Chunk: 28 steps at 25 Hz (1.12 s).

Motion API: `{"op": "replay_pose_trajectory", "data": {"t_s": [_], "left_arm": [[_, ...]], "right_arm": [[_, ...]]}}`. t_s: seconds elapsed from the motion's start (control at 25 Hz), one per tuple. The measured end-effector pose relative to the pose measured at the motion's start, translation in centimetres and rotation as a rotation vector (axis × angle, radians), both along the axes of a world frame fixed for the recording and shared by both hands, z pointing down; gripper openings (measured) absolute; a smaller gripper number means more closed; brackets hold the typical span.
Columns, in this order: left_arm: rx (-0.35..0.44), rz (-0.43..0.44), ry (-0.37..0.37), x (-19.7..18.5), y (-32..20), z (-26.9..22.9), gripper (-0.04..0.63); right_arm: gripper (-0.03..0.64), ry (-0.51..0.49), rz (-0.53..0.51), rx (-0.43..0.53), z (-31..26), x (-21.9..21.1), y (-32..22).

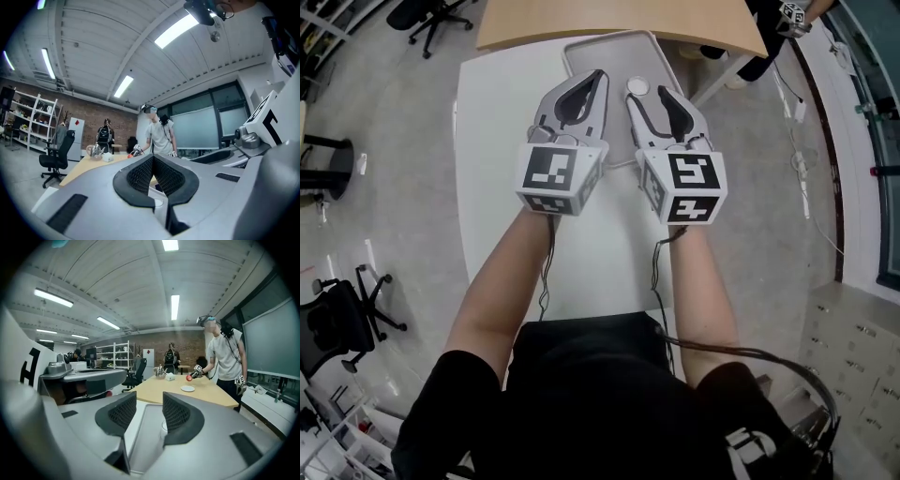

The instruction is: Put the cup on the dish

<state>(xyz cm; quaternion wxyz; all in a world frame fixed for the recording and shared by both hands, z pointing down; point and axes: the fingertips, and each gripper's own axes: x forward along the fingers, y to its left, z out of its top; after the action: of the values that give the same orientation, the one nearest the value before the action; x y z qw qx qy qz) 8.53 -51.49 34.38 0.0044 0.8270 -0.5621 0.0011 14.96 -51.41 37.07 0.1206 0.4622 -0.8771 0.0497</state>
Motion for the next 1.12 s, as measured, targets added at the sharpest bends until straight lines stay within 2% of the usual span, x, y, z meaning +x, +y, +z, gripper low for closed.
{"op": "replay_pose_trajectory", "data": {"t_s": [0.04,0.12,0.32,0.84,1.12], "left_arm": [[0.002,0.006,-0.002,0.1,0.9,-0.3,0.006],[0.003,0.019,-0.002,0.4,2.9,-0.9,0.006],[-0.003,0.047,0.009,0.5,7.2,-2.6,0.006],[0.069,0.11,0.006,0.4,17.9,-9.9,0.006],[0.088,0.119,0.025,0.7,24.5,-12.9,0.006]], "right_arm": [[0.151,-0.001,0.015,0.008,-0.6,0.1,0.9],[0.103,0.001,0.038,0.021,-1.8,0.4,2.8],[0.032,0.013,0.08,0.057,-4.6,0.6,7.2],[0.012,-0.043,0.094,0.217,-11.3,-0.5,18.2],[0.012,-0.06,0.079,0.255,-14.0,-1.1,24.7]]}}
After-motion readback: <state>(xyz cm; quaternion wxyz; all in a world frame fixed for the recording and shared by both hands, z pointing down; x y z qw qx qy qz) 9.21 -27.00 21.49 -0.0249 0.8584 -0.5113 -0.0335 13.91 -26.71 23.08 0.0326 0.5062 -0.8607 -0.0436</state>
